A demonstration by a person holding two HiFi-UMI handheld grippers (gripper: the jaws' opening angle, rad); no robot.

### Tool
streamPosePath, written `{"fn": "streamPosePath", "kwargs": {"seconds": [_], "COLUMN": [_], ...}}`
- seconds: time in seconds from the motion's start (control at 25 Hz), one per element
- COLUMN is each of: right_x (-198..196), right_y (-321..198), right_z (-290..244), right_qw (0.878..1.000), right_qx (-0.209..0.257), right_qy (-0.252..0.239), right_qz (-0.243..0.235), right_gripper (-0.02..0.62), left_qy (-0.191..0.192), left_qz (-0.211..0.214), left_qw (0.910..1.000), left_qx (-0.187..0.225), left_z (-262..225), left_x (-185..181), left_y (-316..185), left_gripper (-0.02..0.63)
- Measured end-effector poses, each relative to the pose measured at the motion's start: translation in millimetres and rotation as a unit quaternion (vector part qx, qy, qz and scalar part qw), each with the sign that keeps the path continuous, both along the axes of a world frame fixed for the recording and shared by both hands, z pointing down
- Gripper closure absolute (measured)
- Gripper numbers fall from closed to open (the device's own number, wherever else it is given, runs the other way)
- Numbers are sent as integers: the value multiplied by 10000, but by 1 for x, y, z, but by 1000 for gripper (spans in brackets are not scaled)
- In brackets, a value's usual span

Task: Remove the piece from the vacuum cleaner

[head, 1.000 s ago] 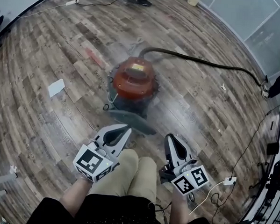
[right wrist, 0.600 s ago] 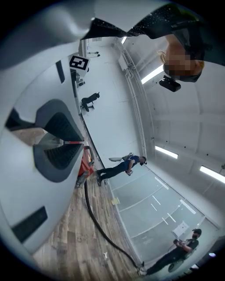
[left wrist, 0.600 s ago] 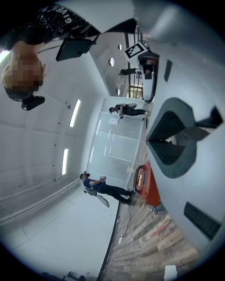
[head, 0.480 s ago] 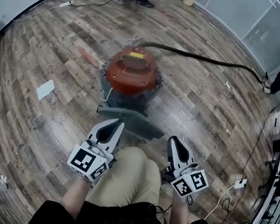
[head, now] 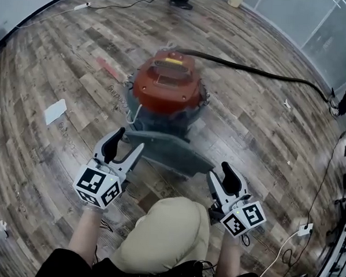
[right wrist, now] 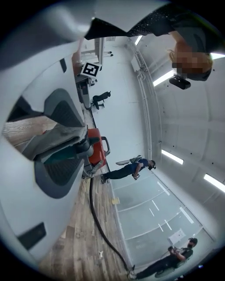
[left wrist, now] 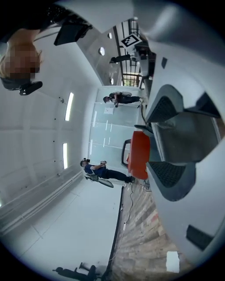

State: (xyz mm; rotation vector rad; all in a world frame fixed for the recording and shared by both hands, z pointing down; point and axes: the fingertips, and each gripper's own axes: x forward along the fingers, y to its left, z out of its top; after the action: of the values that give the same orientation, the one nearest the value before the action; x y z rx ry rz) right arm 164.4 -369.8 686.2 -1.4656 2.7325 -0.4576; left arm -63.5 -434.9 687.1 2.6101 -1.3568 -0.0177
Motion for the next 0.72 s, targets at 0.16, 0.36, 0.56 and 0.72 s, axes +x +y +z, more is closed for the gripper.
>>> {"fn": "streamPosePath", "kwargs": {"seconds": [0.16, 0.36, 0.56, 0.72], "right_x": [-9, -21, -26, -29], "right_y": [-10, -16, -18, -14], "right_z": [10, 17, 23, 22], "right_qw": [10000, 9996, 9988, 9987], "right_qx": [67, -4, 15, 40], "right_qy": [-17, -1, 416, 429], "right_qz": [-56, -292, -248, -267], "right_gripper": [382, 383, 542, 568], "left_qy": [-269, -306, -232, -156], "left_qz": [-12, 259, 134, 161], "left_qw": [9995, 9990, 9991, 9985], "left_qx": [-151, -203, -338, -491], "left_z": [25, 43, 47, 48], "left_x": [-8, -1, -4, -7], "left_y": [-13, -19, -17, -6], "left_gripper": [341, 342, 423, 581]}}
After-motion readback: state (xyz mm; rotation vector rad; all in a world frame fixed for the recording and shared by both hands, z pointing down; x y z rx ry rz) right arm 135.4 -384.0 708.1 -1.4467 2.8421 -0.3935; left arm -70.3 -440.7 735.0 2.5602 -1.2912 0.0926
